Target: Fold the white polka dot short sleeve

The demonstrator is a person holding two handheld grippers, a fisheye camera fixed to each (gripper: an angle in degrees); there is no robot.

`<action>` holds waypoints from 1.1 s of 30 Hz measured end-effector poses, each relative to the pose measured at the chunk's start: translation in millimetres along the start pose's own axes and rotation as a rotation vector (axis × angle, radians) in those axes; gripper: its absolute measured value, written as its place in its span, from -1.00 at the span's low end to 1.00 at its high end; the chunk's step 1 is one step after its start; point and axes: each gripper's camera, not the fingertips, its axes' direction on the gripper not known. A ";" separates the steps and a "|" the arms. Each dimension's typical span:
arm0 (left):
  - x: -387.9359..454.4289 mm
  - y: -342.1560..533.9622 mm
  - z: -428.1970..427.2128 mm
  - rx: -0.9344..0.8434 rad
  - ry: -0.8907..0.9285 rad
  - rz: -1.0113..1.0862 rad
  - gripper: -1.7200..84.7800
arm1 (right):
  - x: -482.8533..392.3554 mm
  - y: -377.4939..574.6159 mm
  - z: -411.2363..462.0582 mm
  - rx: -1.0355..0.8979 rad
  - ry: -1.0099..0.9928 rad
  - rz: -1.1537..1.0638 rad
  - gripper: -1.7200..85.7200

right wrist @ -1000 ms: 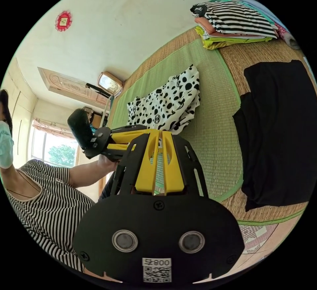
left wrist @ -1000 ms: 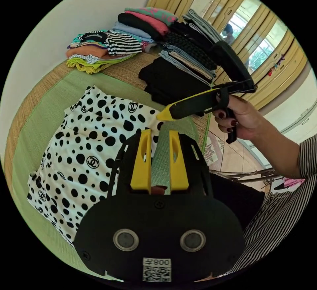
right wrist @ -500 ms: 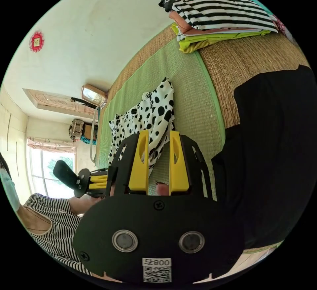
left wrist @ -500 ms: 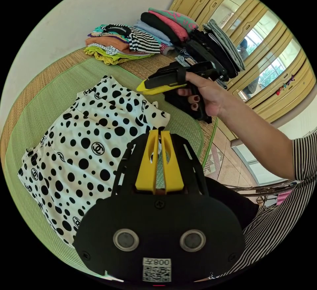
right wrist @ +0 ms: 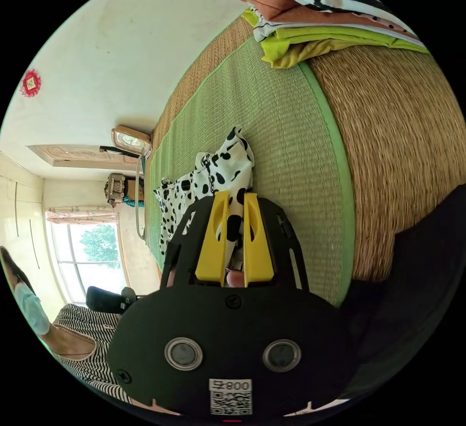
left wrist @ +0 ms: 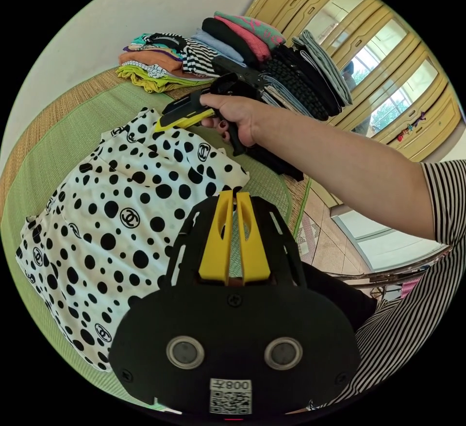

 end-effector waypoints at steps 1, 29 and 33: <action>-2.7 1.4 -3.0 0.000 0.005 -0.005 -0.94 | -1.3 -2.0 2.6 -0.003 0.004 -0.004 -0.85; -183.0 220.0 -285.5 0.396 0.153 -0.625 -0.94 | -259.8 6.3 213.6 0.025 0.053 -0.334 -0.91; -214.7 259.8 -306.5 0.448 0.202 -0.774 -0.94 | -285.1 -1.9 293.4 -0.049 0.097 -0.331 -0.91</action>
